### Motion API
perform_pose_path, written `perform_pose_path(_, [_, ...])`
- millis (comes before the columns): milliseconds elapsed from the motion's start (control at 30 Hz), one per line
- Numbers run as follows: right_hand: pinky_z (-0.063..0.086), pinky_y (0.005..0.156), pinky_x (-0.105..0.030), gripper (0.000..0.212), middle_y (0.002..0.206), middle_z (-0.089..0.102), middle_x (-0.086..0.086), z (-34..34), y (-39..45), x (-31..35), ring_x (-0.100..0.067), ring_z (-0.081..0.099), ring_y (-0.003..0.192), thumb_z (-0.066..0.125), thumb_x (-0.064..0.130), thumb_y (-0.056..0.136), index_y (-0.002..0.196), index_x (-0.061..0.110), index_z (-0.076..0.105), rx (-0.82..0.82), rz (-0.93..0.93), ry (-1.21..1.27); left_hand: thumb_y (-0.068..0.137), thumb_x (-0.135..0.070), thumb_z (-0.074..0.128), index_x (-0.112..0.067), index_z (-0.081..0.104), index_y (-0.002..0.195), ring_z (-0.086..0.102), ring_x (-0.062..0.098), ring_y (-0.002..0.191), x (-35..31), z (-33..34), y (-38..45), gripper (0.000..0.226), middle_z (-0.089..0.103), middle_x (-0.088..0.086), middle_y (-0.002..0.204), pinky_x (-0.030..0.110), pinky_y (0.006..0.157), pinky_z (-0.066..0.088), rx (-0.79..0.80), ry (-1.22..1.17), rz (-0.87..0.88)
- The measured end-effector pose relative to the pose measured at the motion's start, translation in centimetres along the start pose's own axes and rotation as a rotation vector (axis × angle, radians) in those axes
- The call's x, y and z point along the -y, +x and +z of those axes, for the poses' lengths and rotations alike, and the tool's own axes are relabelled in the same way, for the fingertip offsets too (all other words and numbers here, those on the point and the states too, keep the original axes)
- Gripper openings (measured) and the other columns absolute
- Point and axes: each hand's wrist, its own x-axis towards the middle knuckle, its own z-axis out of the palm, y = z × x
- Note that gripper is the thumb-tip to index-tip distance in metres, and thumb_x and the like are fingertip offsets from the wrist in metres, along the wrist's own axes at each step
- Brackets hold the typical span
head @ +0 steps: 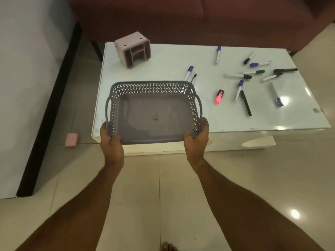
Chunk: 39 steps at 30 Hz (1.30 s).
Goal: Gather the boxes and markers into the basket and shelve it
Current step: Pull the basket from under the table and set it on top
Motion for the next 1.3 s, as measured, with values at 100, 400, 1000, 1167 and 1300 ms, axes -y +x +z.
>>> perform_pose_path(100, [0.057, 0.101, -0.043, 0.084, 0.146, 0.05, -0.01, 1.5, 2.4, -0.6, -0.028, 0.055, 0.132, 0.067, -0.004, 0.077, 0.153, 0.01, 0.034, 0.039, -0.007, -0.041, 0.077, 0.004, 0.043, 0.002, 0.046, 0.142, 0.06, 0.009, 0.094, 0.3, 0.8, 2.6, 0.065, 0.059, 0.008, 0.116, 0.024, 0.084, 0.05, 0.007, 0.05, -0.001])
perform_pose_path(400, [0.062, 0.091, -0.045, 0.077, 0.133, 0.056, -0.01, 4.1, 6.0, 0.1, -0.031, 0.061, 0.118, 0.066, 0.005, 0.075, 0.147, 0.015, 0.039, 0.069, -0.064, -0.14, 0.086, 0.014, 0.039, -0.003, 0.044, 0.141, 0.059, -0.009, 0.086, -0.5, 2.3, 6.6, 0.057, 0.059, -0.004, 0.109, 0.009, 0.078, 0.048, 0.024, 0.166, 0.021])
perform_pose_path(1000, [0.04, 0.114, -0.04, 0.087, 0.156, 0.034, -0.009, 7.8, 3.2, 6.0, -0.027, 0.037, 0.144, 0.069, 0.034, 0.084, 0.156, 0.012, 0.025, 0.046, -0.308, -0.764, 0.098, -0.02, 0.062, -0.011, 0.029, 0.156, 0.035, 0.023, 0.148, -5.5, -2.9, 10.9, 0.067, 0.037, 0.007, 0.16, 0.039, 0.124, 0.03, 0.253, 0.677, 0.326])
perform_pose_path(1167, [0.034, 0.12, -0.053, 0.092, 0.159, 0.03, -0.021, 16.5, 0.9, 10.2, -0.037, 0.03, 0.148, 0.059, 0.047, 0.083, 0.156, 0.004, 0.023, 0.277, -0.442, -0.973, 0.093, -0.024, 0.063, -0.003, 0.034, 0.151, 0.042, 0.036, 0.142, -9.9, -9.4, 16.6, 0.068, 0.043, 0.019, 0.153, 0.05, 0.12, 0.035, 0.223, 0.962, 0.497])
perform_pose_path(1300, [0.026, 0.125, -0.05, 0.093, 0.165, 0.023, -0.016, 25.6, -1.1, 12.0, -0.034, 0.022, 0.153, 0.065, 0.043, 0.088, 0.159, 0.006, 0.018, 0.47, -0.517, -1.032, 0.093, -0.028, 0.06, -0.006, 0.028, 0.154, 0.037, 0.034, 0.145, -11.0, -16.4, 20.8, 0.072, 0.039, 0.018, 0.156, 0.049, 0.124, 0.03, 0.207, 1.131, 0.544])
